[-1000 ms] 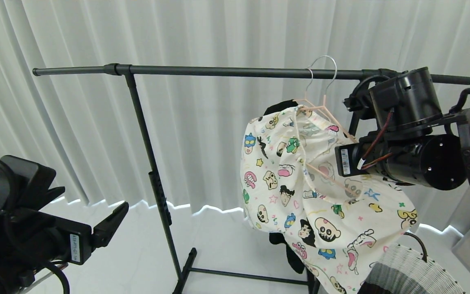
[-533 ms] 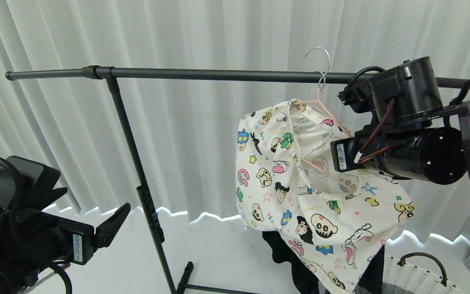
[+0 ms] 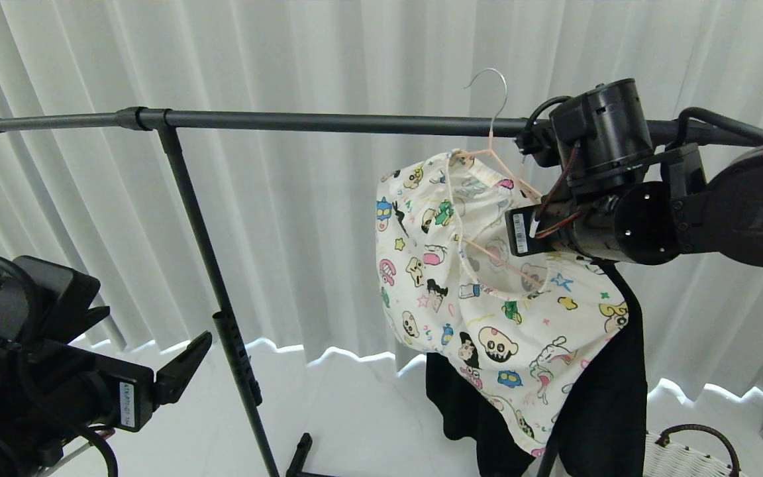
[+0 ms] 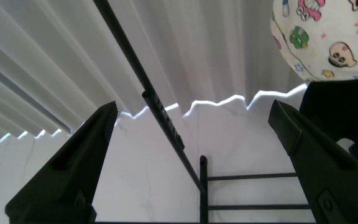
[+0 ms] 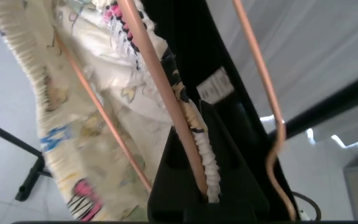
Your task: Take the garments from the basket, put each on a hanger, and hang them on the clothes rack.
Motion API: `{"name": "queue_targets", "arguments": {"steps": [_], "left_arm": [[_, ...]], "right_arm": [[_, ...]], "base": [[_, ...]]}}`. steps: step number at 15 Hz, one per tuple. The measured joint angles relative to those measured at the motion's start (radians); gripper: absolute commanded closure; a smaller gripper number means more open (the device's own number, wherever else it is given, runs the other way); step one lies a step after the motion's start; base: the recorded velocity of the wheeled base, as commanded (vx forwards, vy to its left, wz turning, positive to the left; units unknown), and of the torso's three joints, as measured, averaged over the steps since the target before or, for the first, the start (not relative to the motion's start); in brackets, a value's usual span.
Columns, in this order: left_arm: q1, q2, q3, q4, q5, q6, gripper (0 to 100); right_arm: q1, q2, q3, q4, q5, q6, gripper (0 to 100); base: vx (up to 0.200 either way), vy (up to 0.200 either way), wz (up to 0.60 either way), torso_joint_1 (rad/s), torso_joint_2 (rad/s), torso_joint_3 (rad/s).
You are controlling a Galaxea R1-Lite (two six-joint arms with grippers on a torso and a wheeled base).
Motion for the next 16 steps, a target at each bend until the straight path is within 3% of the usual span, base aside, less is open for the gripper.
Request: {"name": "queue_targets", "arguments": {"steps": [5, 16], "left_arm": [[0.0, 0.0, 0.001, 0.0, 0.0, 0.0, 0], [0.0, 0.006, 0.0, 0.0, 0.0, 0.0, 0]], "right_arm": [[-0.03, 0.127, -0.13, 0.033, 0.0, 0.0, 100], [-0.055, 0.196, -0.152, 0.031, 0.0, 0.0, 100]], "base": [[0.0, 0.0, 0.0, 0.0, 0.0, 0.0], [0.0, 0.0, 0.0, 0.0, 0.0, 0.0]]}}
